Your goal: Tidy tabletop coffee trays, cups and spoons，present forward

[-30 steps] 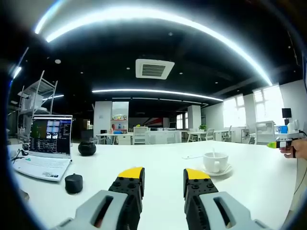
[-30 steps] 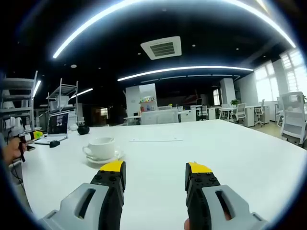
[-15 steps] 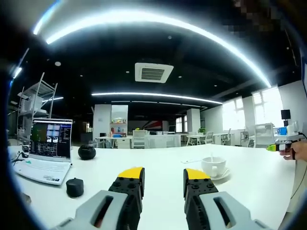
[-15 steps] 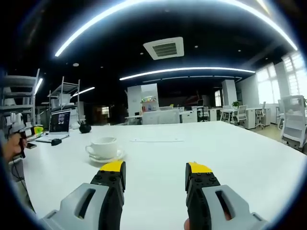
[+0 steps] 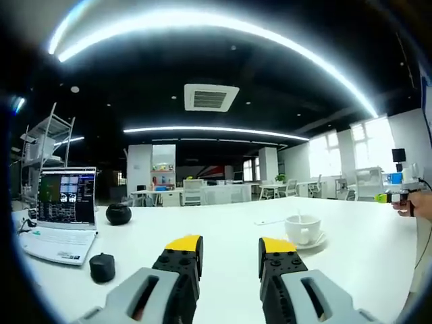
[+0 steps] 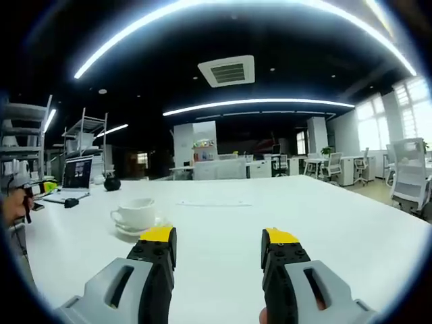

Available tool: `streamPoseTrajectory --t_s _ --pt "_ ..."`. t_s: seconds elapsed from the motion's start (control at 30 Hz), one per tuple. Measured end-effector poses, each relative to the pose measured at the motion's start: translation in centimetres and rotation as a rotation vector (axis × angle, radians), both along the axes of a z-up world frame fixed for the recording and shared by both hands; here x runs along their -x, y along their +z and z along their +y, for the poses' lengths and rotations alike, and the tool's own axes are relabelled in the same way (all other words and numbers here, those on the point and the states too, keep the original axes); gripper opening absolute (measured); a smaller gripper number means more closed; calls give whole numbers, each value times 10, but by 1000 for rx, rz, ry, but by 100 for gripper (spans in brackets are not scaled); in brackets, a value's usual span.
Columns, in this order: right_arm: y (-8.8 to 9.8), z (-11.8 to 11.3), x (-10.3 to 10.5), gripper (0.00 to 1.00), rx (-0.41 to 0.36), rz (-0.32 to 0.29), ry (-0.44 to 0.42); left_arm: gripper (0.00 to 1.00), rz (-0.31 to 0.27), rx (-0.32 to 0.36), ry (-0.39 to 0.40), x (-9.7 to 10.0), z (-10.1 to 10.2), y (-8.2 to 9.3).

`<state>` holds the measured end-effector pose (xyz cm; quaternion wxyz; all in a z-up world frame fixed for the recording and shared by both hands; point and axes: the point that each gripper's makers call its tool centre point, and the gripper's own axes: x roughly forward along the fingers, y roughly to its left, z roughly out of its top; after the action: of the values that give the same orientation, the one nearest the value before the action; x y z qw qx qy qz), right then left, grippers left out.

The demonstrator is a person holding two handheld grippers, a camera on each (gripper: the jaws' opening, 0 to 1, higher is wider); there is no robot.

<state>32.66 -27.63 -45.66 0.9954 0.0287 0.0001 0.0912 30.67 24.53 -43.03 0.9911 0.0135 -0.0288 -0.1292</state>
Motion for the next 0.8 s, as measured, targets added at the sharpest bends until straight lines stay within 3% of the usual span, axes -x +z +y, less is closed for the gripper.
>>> streamPoseTrajectory --t_s 0.03,0.23,0.8 --pt "1 1 2 50 -2 -11 2 34 -20 5 -2 4 0 5" --pt "-17 0 4 50 -3 30 4 34 -6 -2 22 9 4 1" --pt "-9 7 4 51 -12 18 24 34 -12 13 17 6 -12 1"
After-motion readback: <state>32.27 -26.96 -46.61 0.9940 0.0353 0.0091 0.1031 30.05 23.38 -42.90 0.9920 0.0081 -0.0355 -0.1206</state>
